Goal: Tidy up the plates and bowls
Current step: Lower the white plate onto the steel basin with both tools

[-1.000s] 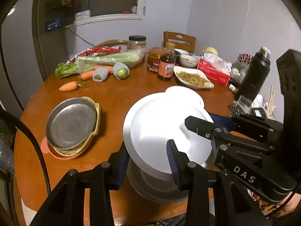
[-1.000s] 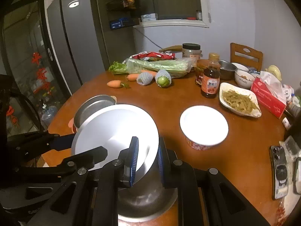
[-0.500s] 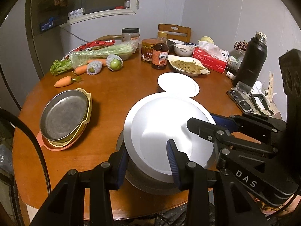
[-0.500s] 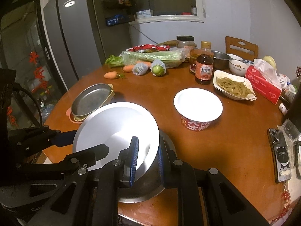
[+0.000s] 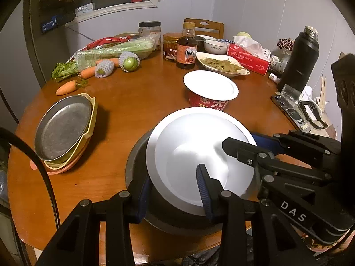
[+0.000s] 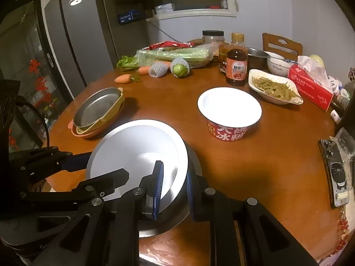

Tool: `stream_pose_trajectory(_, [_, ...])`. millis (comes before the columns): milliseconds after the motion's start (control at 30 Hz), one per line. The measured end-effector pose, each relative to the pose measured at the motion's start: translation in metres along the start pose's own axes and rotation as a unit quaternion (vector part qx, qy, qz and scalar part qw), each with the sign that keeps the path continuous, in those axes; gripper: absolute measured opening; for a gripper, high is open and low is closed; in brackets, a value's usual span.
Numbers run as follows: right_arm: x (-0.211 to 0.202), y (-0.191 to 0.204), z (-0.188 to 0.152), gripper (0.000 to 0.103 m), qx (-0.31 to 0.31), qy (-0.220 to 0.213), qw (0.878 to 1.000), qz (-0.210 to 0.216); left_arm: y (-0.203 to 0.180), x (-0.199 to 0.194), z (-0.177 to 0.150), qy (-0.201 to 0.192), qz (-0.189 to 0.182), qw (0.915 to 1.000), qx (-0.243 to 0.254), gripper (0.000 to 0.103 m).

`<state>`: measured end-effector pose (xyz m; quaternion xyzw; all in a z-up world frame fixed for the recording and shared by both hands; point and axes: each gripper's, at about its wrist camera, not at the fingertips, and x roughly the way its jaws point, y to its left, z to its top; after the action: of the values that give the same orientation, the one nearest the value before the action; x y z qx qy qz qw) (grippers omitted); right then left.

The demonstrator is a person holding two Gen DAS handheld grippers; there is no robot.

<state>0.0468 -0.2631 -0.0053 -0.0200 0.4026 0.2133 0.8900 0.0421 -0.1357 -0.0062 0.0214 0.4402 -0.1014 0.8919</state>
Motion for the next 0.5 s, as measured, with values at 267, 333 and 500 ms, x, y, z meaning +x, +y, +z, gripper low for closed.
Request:
stream_pose_trajectory(267, [0.007, -0.003, -0.002, 0.021, 0.002, 0.006, 1.000, -0.001, 0.000, 0.008, -0.002, 0.006, 0.000, 1.0000, 0.004, 0.038])
stream_pose_trajectory(333, [0.008, -0.003, -0.003, 0.021, 0.001, 0.007, 1.000, -0.003, 0.000, 0.009, -0.002, 0.007, 0.000, 1.0000, 0.004, 0.038])
stream_pose_trajectory(500, [0.011, -0.001, -0.003, 0.021, -0.004, 0.007, 1.000, -0.010, 0.001, 0.012, -0.003, 0.010, -0.001, 0.9999, 0.003, 0.038])
